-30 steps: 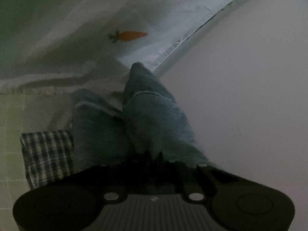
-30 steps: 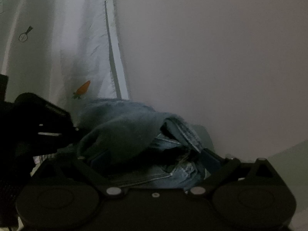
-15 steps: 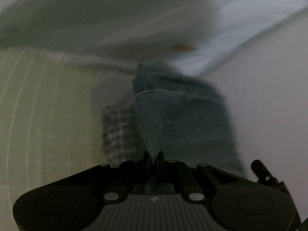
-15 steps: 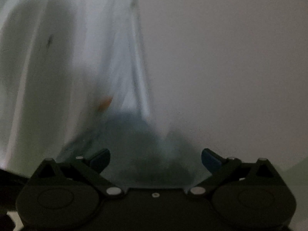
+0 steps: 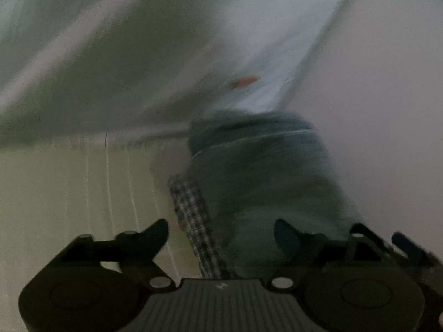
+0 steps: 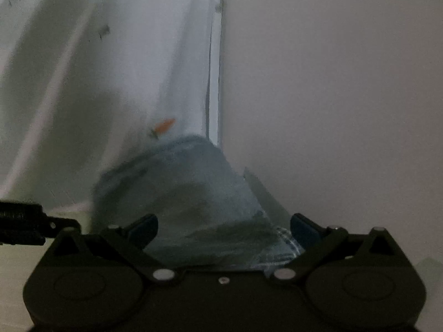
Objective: Fold clothes
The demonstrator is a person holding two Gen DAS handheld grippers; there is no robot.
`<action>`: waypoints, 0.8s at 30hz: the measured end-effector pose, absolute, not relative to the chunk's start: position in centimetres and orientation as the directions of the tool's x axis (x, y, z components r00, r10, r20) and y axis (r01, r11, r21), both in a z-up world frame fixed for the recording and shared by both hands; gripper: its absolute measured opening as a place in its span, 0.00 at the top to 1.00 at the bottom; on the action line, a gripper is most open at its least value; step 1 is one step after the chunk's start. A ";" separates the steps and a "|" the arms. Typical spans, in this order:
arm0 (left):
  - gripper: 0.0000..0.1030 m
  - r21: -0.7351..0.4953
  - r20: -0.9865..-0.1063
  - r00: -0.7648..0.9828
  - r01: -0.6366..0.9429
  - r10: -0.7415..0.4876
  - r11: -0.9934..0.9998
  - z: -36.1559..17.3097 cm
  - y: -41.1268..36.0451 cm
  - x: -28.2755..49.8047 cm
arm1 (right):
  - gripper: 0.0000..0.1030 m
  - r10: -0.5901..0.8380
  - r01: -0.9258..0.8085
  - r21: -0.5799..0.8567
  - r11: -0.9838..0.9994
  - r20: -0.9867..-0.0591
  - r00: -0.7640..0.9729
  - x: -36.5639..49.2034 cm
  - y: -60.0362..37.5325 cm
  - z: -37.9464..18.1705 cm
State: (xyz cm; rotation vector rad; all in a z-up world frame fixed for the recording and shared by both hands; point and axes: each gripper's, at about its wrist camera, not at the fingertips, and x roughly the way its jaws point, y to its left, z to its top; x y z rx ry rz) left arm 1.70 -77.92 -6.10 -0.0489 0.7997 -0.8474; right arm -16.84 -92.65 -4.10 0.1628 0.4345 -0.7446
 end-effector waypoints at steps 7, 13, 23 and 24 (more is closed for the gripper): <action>0.00 -0.268 -0.480 0.394 0.785 -0.784 0.558 -1.0 -72.2 -6.7 | 0.01 -0.661 0.706 -0.011 0.708 -0.361 0.658 -22.6 -85.5 -0.8; 0.00 -0.249 -0.495 0.448 0.748 -0.744 0.616 -0.3 -67.8 -11.9 | 0.00 -0.625 0.715 0.046 0.698 -0.447 0.639 -25.9 -81.3 -0.7; 0.00 -0.135 -0.567 0.442 0.782 -0.695 0.608 -1.4 -62.4 -16.9 | 0.00 -0.584 0.721 0.018 0.693 -0.573 0.576 -29.8 -74.3 -3.4; 0.00 -0.132 -0.569 0.445 0.781 -0.691 0.611 -1.4 -62.0 -17.0 | 0.00 -0.587 0.724 0.021 0.690 -0.568 0.577 -30.1 -74.0 -3.3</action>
